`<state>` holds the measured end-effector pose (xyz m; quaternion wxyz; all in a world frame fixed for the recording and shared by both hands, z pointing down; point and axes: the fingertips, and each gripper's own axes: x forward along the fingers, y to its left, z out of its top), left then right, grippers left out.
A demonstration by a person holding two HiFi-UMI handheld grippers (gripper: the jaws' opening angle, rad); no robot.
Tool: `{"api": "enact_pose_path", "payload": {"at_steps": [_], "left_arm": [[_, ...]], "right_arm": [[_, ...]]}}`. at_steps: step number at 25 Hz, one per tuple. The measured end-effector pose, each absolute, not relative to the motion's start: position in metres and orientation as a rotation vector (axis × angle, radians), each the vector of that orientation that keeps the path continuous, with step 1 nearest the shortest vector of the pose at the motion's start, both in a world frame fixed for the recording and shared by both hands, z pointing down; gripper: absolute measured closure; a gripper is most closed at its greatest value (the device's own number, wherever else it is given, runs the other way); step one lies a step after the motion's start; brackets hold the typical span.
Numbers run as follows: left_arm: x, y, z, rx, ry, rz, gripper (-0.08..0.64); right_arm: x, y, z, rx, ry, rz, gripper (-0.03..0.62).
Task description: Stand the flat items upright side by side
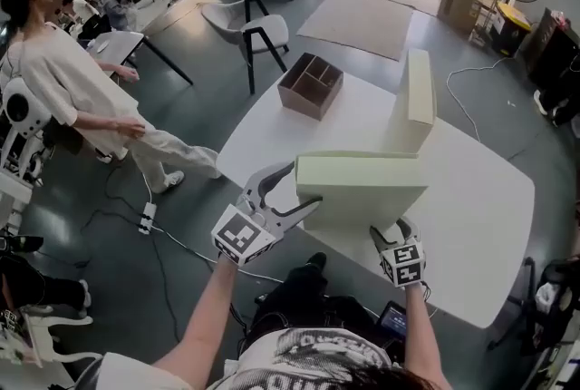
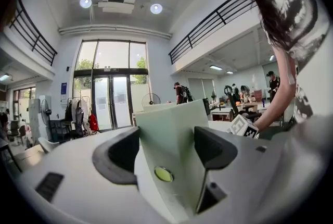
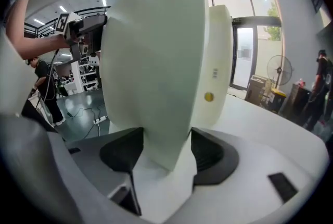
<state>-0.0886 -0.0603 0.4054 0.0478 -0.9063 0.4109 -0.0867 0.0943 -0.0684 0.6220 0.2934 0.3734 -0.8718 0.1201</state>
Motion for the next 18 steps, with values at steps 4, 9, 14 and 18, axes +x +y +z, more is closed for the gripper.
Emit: {"api": "enact_pose_path", "payload": {"at_steps": [4,9,14,18], "left_arm": [[-0.062,-0.048,0.417,-2.785,1.213,-0.302,0.233],[-0.037,-0.050,0.419,-2.816,1.247,-0.211,0.242],[-0.014,-0.047,0.419,-2.837,1.198,-0.209,0.247],[0.006,-0.045,0.419,-2.844,1.153,-0.229,0.250]], "right_arm": [[0.127,-0.069,0.624,1.104,-2.272,0.373,0.306],[0.155,-0.067,0.620,1.156,-2.261,0.396,0.305],[0.178,-0.058,0.604,1.200,-2.329,0.422,0.305],[0.198,-0.052,0.586,1.217,-2.371,0.379,0.302]]}}
